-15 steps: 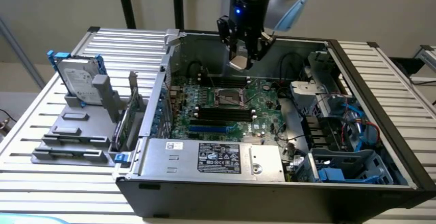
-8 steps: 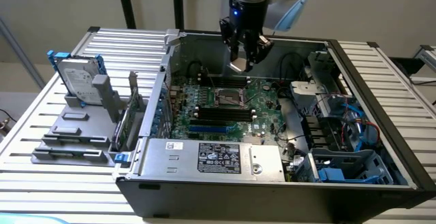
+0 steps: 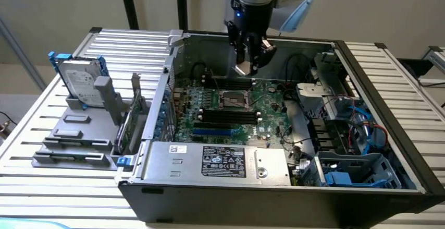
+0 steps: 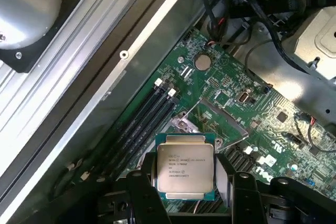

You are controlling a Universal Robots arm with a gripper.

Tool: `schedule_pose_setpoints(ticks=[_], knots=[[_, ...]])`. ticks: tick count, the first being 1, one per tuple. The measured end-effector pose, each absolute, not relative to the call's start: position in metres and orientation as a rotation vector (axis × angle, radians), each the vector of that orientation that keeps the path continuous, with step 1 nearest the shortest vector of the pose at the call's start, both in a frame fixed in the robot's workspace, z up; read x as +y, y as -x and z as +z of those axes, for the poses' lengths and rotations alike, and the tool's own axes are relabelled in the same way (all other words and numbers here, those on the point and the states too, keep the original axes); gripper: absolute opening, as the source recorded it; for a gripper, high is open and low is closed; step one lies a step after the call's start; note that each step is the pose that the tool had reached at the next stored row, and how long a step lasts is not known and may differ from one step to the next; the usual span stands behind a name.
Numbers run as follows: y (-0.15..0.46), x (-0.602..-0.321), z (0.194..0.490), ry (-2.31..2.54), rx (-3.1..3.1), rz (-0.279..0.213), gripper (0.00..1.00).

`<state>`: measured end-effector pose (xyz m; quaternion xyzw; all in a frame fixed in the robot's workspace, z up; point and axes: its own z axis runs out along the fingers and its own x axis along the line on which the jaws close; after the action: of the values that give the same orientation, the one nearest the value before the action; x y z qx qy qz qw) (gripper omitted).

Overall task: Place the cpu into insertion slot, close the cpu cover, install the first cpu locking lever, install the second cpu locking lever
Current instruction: 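Place the cpu into insertion slot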

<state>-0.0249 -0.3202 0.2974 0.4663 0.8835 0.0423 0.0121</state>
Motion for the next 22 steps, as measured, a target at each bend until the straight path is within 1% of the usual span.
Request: schedule_pose_setpoints(ticks=[22], knots=[[0.0249,-0.3202,0.2870,-1.958,2.402,0.121,0.55]])
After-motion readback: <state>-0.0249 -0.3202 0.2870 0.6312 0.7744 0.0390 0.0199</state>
